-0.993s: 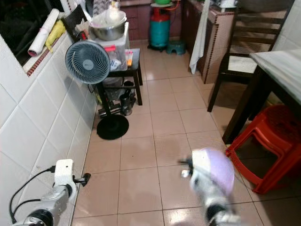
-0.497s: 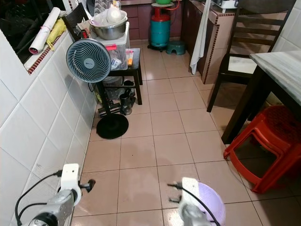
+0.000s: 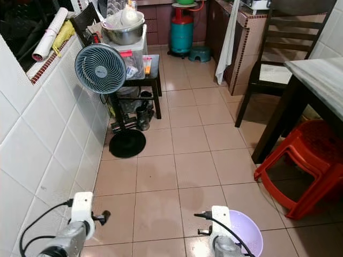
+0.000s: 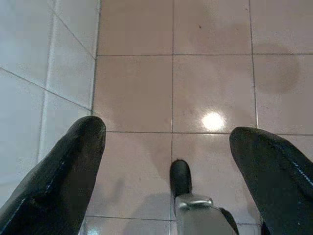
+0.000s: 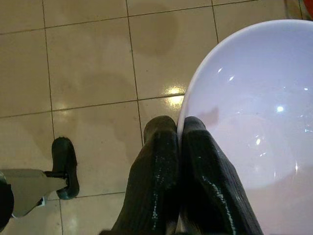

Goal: Setting the table

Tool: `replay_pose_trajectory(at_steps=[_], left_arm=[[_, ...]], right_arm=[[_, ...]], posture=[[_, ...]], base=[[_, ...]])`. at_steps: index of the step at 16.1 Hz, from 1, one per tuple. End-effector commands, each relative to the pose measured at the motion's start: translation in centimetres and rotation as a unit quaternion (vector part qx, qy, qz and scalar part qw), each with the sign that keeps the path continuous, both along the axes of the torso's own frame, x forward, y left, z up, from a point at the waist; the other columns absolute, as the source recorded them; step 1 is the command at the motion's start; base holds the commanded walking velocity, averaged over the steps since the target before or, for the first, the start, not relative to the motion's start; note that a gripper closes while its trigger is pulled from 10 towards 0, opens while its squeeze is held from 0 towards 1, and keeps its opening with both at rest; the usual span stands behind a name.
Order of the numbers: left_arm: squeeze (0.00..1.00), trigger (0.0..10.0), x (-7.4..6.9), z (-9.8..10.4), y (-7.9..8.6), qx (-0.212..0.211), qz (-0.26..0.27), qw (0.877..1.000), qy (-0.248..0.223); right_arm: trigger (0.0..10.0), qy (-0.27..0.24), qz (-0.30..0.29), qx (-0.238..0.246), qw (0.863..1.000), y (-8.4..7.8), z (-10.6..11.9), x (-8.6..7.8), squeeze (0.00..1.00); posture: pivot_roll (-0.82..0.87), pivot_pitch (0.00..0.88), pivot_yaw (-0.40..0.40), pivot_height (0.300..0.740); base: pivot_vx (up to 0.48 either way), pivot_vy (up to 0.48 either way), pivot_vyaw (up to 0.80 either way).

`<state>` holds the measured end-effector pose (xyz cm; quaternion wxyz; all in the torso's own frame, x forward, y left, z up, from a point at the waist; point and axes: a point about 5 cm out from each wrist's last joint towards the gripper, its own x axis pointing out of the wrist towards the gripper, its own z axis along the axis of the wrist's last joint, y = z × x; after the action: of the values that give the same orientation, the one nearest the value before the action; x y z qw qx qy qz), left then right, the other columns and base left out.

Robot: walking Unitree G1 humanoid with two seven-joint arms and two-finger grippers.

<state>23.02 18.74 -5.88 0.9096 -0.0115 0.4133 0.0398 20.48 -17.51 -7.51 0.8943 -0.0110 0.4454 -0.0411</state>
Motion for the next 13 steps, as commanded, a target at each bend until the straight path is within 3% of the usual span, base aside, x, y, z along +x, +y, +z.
replay_pose_trajectory(at_steps=[1, 7, 13], left_arm=[[0.0, 10.0, -0.5, -0.3, 0.2, 0.005, -0.004, 1.0, 0.012], [0.0, 10.0, -1.1, -0.6, 0.3, 0.01, -0.009, 1.0, 0.02], [0.0, 10.0, 1.2, 0.8, 0.0, 0.005, -0.015, 1.0, -0.025]], right_arm=[[10.0, 0.005, 0.007, 0.001, 1.0, 0.1, -0.2, -0.3, 0.0], [10.0, -0.01, 0.008, 0.01, 1.0, 0.4, 0.0, -0.1, 0.0], [10.0, -0.087, 0.037, -0.014, 0.995, 0.6, 1.9, 2.8, 0.0]], posture=[[-0.05, 0.0, 0.033, 0.74], [-0.05, 0.0, 0.037, 0.74], [-0.04, 0.0, 0.035, 0.74]], base=[[0.0, 0.0, 0.0], [0.0, 0.0, 0.0], [0.0, 0.0, 0.0]])
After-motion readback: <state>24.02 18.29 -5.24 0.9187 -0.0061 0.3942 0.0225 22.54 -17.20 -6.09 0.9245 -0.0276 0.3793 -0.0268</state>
